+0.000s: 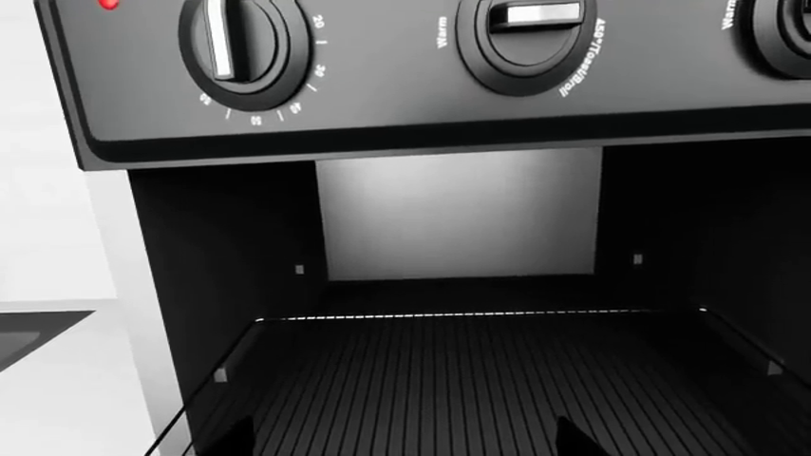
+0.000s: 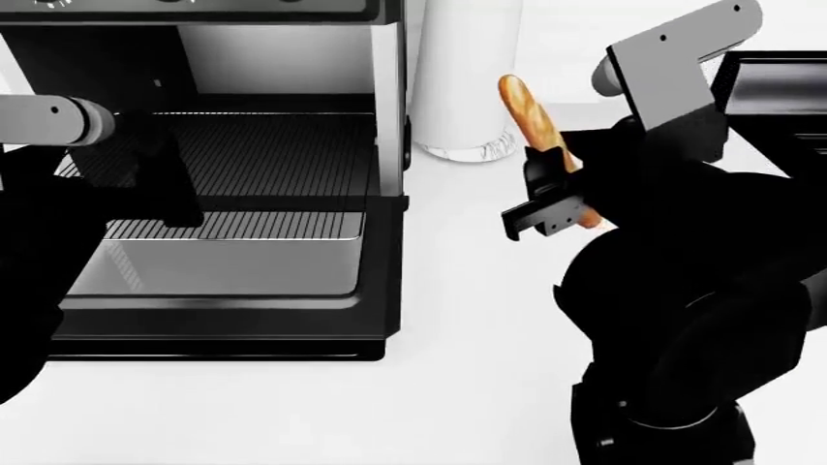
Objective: Place the baguette on the rack of the toaster oven.
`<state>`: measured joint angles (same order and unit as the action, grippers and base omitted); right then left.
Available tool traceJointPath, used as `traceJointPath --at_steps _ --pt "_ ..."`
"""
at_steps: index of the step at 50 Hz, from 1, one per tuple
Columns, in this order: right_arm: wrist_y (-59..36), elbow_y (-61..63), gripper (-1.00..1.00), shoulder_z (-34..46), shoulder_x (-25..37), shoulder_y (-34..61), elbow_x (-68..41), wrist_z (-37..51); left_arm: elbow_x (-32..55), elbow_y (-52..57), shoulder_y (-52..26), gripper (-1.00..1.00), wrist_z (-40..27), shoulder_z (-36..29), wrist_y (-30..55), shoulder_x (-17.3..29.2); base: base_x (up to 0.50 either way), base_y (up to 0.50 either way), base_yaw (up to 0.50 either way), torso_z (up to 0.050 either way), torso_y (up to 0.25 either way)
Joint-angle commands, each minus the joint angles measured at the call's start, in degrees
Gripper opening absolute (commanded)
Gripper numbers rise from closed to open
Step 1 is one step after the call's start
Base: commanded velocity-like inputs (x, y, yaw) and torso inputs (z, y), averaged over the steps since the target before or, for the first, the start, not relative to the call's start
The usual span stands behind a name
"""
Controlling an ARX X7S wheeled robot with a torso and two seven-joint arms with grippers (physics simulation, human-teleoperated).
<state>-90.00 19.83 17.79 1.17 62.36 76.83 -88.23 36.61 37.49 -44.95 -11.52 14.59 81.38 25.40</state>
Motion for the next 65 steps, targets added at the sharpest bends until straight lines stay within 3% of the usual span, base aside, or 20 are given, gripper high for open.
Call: traceJointPath --at_steps 1,25,65 --pt "0.0 -1.7 -1.0 0.2 -1.2 4.2 -5.0 -1.8 -1.6 -0.5 -0.1 1.0 0.3 1.2 -0.7 -0.9 0.0 0.0 0.0 0.0 0.0" --pt "0.0 -3.2 -1.0 3.7 -1.2 7.4 -18.3 -1.8 -0.7 -0.4 -0.1 1.0 -0.6 0.8 -0.7 -0.9 0.0 0.0 0.0 0.0 0.0" --pt "0.0 1.5 -1.0 9.5 -1.2 10.7 -25.2 -1.7 0.6 -0.6 0.4 1.0 -1.6 0.7 -1.3 -0.3 0.0 0.0 0.0 0.0 0.0"
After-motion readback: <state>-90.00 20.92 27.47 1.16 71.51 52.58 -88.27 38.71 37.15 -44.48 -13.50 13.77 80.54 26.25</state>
